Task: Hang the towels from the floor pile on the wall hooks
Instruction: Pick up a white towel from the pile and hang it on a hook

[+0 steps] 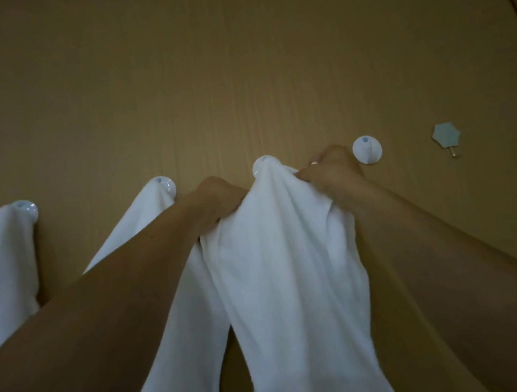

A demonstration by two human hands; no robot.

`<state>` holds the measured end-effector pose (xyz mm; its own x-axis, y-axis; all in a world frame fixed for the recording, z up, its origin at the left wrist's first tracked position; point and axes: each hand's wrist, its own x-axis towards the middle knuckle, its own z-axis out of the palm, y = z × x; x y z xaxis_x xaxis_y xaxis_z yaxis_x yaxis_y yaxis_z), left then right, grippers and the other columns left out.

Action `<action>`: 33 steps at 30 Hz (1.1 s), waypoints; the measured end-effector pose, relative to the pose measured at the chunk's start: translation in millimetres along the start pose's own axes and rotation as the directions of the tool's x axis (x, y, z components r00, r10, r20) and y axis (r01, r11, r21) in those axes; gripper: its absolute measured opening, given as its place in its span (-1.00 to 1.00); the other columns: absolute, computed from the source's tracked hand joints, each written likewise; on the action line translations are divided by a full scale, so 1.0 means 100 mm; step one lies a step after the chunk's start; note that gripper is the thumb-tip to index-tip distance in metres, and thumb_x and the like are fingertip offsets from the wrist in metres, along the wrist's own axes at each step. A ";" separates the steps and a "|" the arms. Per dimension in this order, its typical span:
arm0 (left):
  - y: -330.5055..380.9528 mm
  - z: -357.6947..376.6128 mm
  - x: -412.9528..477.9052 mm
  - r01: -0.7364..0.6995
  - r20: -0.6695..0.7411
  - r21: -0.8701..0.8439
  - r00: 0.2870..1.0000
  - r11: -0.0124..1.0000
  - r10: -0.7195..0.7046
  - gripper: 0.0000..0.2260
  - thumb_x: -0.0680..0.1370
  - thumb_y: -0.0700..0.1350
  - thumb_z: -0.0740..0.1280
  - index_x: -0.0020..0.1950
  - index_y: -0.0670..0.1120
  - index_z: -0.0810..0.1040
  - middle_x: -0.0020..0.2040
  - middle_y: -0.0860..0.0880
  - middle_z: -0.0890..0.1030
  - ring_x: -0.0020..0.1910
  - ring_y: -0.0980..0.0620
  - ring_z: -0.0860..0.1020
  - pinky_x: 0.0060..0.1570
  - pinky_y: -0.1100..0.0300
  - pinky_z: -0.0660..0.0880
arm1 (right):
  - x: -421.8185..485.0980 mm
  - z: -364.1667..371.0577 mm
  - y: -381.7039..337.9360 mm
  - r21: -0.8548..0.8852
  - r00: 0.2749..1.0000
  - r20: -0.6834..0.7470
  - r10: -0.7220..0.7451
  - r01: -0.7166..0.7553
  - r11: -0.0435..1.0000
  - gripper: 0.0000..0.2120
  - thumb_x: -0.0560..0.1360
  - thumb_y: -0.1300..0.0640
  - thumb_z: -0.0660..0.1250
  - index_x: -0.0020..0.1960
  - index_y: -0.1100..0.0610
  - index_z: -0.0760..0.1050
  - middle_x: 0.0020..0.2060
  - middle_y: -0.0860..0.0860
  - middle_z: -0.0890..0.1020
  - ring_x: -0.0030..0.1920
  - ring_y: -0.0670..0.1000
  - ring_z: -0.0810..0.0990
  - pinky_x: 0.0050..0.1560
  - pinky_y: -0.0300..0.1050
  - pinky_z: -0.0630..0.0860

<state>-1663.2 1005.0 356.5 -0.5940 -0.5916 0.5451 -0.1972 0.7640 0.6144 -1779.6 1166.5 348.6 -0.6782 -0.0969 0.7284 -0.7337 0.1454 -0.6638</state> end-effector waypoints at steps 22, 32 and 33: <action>0.26 0.16 -0.33 -0.512 -0.045 0.037 0.857 0.858 0.513 -0.41 0.39 -0.11 0.45 0.37 -0.12 0.33 0.17 -0.07 0.54 0.05 -0.03 0.53 -0.06 0.17 0.44 | -0.35 0.27 -0.01 -0.290 0.927 0.181 -0.328 0.369 0.883 -0.61 0.40 0.15 0.38 0.19 0.15 0.41 -0.07 0.01 0.56 -0.08 0.06 0.59 -0.23 -0.14 0.44; 0.12 0.28 -0.58 -0.273 0.064 -0.228 0.954 0.935 0.294 -0.78 0.41 -0.12 0.44 0.00 -0.15 0.54 -0.12 -0.05 0.60 -0.19 0.05 0.57 -0.28 0.21 0.49 | -0.73 0.18 -0.12 -0.038 0.980 0.187 0.061 -0.055 0.998 -0.61 0.33 -0.27 0.13 -0.43 0.02 0.43 -0.51 -0.12 0.51 -0.47 -0.05 0.55 -0.31 -0.08 0.49; 0.09 0.26 -0.60 -0.234 0.109 -0.260 0.957 0.937 0.269 -0.75 0.40 -0.14 0.45 0.03 -0.16 0.54 -0.15 -0.04 0.58 -0.21 0.06 0.56 -0.32 0.22 0.49 | -0.74 0.16 -0.09 -0.001 0.961 0.270 0.058 -0.059 0.998 -0.63 0.29 -0.24 0.14 -0.47 0.01 0.44 -0.53 -0.13 0.50 -0.50 -0.09 0.54 -0.33 -0.09 0.45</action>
<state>-1649.8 1054.5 314.2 -0.7065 -0.3328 0.6246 0.1567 0.7871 0.5966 -1722.8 1156.6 297.9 -0.7053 -0.3509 0.6160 -0.6920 0.1522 -0.7056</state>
